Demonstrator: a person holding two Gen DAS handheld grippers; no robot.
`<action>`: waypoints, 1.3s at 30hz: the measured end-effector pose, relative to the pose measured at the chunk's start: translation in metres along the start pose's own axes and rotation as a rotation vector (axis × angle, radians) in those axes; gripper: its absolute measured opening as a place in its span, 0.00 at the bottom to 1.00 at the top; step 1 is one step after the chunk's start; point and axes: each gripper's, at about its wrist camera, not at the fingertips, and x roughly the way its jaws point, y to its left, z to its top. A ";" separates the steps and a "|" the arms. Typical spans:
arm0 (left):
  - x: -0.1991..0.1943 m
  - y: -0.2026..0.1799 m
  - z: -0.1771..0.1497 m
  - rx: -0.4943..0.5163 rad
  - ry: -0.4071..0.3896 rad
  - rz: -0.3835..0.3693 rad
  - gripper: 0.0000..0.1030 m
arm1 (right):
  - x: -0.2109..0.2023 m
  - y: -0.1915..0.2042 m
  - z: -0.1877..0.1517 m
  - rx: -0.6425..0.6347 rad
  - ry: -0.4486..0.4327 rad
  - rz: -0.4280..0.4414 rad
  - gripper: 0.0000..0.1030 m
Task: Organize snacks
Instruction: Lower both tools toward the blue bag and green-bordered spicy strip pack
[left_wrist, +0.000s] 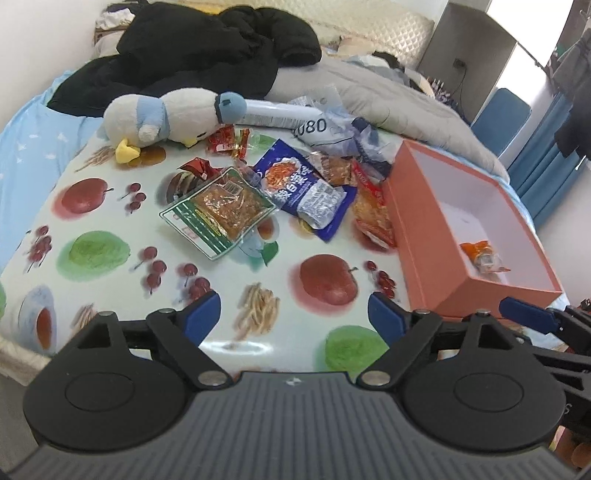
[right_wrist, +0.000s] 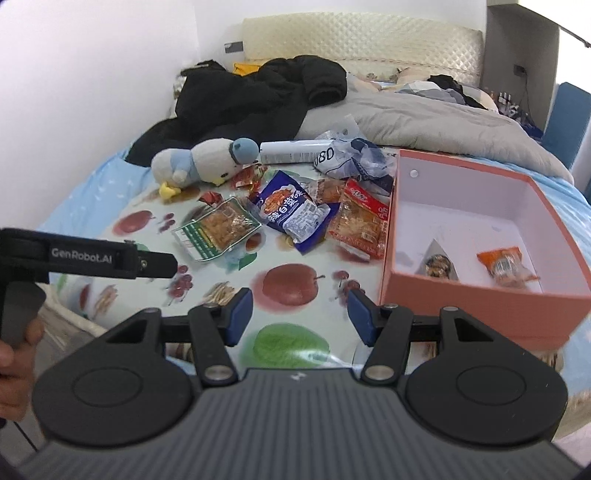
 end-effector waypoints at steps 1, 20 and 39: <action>0.009 0.003 0.006 0.002 0.011 0.000 0.87 | 0.007 0.001 0.003 -0.003 0.004 -0.005 0.57; 0.173 0.026 0.079 0.308 0.078 0.165 0.97 | 0.176 0.012 0.046 -0.226 0.117 -0.180 0.37; 0.268 0.058 0.102 0.360 0.117 0.172 0.96 | 0.272 0.025 0.023 -0.620 0.154 -0.296 0.27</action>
